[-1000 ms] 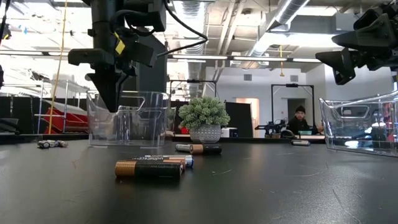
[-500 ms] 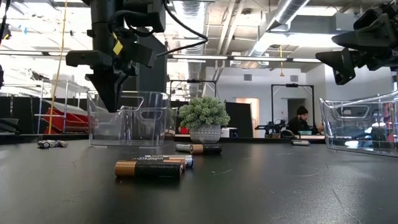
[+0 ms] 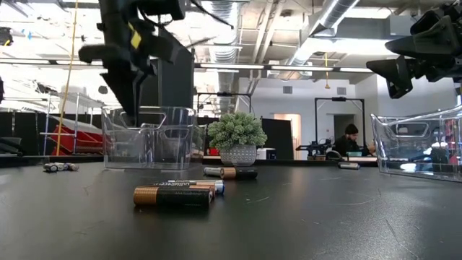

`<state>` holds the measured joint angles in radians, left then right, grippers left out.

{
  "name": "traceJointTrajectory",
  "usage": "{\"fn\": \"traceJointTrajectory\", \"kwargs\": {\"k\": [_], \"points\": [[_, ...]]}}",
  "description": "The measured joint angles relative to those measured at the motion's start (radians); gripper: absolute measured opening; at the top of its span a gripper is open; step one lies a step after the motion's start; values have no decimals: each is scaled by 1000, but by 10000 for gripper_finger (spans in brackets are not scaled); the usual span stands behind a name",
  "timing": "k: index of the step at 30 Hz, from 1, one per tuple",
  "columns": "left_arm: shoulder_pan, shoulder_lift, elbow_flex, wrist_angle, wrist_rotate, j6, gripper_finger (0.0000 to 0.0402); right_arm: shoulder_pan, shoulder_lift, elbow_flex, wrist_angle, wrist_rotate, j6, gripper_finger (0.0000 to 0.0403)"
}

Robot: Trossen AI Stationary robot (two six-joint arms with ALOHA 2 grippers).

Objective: Sort batteries
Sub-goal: Prepare the left transparent bin, then put the black-brown battery into the left transparent bin

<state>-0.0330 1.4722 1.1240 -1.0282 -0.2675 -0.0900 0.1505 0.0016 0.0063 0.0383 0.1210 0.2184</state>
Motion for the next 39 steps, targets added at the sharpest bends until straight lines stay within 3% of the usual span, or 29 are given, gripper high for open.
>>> {"fn": "traceJointTrajectory", "kwargs": {"k": [15,23,31,39], "points": [[0,-348,1,-13,-1,-352,57,0,0,0,0,0,0,235],[0,-426,-6,-182,-14,-500,57,0,0,0,0,0,0,235],[-7,-495,-180,-169,-9,-709,57,0,0,0,0,0,0,235],[-82,-530,-318,-122,50,-1127,57,0,0,0,0,0,0,235]]}}
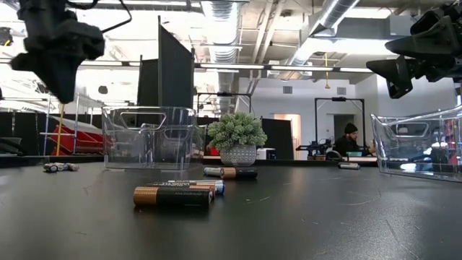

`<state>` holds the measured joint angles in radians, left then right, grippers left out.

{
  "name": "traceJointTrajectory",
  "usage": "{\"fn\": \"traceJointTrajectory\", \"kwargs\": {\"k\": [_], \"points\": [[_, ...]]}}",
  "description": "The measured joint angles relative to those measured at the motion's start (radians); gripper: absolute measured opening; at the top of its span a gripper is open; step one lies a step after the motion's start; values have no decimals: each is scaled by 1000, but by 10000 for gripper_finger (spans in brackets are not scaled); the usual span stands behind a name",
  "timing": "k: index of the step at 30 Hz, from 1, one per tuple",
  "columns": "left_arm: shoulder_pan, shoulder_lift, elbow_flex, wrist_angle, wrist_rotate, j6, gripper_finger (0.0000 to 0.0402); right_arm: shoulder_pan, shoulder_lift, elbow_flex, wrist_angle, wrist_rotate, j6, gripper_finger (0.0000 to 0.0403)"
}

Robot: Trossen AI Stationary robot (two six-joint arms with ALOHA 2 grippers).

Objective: Sort batteries
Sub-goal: Put the black-brown battery into the left transparent bin

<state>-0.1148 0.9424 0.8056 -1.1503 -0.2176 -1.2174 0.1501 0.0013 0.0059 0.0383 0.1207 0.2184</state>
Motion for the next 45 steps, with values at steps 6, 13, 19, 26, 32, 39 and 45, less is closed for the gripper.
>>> {"fn": "traceJointTrajectory", "kwargs": {"k": [6,13,19,26,32,39,45], "points": [[-30,8,-36,-5,-41,-116,57,0,0,0,0,0,0,235],[-30,9,-133,20,-42,-180,57,0,0,0,0,0,0,235],[-21,8,-160,69,-76,-194,57,0,0,0,0,0,0,235],[-14,8,-183,157,-52,37,57,0,0,0,0,0,0,235],[-14,8,-147,187,-27,329,57,0,0,0,0,0,0,235],[-14,8,-137,199,75,578,57,0,0,0,0,0,0,235],[-14,8,-137,209,84,479,57,0,0,0,0,0,0,235]]}}
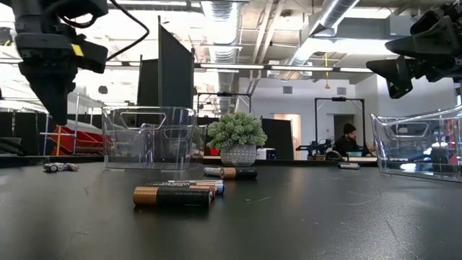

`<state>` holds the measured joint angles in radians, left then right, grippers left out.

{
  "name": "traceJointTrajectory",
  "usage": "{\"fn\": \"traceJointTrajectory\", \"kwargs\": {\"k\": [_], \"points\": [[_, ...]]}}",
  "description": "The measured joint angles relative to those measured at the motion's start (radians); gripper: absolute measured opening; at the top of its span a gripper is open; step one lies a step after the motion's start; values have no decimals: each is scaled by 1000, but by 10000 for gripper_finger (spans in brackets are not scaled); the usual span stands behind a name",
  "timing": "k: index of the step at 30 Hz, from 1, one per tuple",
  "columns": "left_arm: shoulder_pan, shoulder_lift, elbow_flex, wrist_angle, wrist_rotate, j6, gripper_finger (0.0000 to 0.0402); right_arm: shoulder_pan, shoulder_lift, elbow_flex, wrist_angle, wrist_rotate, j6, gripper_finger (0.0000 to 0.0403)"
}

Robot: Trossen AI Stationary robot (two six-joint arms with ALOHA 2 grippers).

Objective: Sort batteries
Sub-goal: Put the black-brown battery into the left transparent bin

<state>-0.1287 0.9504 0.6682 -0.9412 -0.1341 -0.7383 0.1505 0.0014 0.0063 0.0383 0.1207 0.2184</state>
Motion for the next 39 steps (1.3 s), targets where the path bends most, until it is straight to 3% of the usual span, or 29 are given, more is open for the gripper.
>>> {"fn": "traceJointTrajectory", "kwargs": {"k": [11,19,25,33,39], "points": [[-9,0,0,78,0,157,62,0,0,0,0,0,0,235],[-34,0,0,77,0,218,126,0,0,0,0,0,0,235],[-66,0,-1,76,-1,398,162,0,0,0,0,0,0,235],[-151,26,-2,80,-1,424,159,0,0,0,0,0,0,235],[-209,170,-3,93,-50,455,156,0,0,0,0,0,0,235]]}}
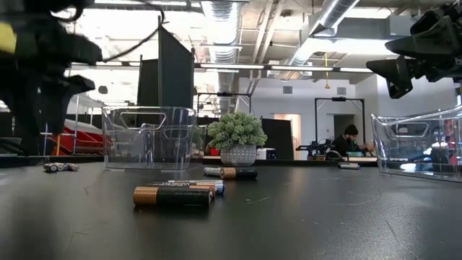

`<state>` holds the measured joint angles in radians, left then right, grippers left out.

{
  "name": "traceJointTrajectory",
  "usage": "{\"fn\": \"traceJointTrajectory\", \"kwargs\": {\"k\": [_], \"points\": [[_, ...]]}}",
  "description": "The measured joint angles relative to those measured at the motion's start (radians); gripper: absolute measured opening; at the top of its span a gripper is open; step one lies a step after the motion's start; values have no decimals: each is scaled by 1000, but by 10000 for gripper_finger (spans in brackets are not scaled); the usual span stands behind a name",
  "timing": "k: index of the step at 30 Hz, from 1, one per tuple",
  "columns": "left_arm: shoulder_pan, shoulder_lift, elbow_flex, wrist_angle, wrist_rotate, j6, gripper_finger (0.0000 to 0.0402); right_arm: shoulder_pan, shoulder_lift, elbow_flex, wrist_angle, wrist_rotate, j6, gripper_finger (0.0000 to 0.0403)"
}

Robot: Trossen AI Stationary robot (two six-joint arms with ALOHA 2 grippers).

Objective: Sort batteries
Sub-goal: Put the black-brown battery into the left transparent bin

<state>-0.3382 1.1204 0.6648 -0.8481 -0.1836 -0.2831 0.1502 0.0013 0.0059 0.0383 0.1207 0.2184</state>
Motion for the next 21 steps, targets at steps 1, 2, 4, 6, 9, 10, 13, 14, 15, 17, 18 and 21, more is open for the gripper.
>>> {"fn": "traceJointTrajectory", "kwargs": {"k": [1,2,4,6,9,10,13,14,15,17,18,21], "points": [[0,25,0,-1,-13,-1,156,0,0,0,0,0,0,235],[0,47,0,-1,-24,-5,156,0,0,0,0,0,0,235],[1,89,0,0,-34,-10,155,0,0,0,0,0,0,235],[1,126,0,1,-35,-10,155,0,0,0,0,0,0,235],[1,176,0,2,-27,-4,155,0,0,0,0,0,0,235],[1,191,0,2,-26,-3,155,0,0,0,0,0,0,235],[1,222,0,2,-26,-2,155,0,0,0,0,0,0,235],[1,229,0,2,-26,-2,155,0,0,0,0,0,0,235],[1,236,0,2,-26,-2,155,0,0,0,0,0,0,235],[1,244,0,2,-26,-1,155,0,0,0,0,0,0,235],[1,247,0,2,-26,-1,155,0,0,0,0,0,0,235],[1,254,1,2,-30,-1,155,0,0,0,0,0,0,235]]}}
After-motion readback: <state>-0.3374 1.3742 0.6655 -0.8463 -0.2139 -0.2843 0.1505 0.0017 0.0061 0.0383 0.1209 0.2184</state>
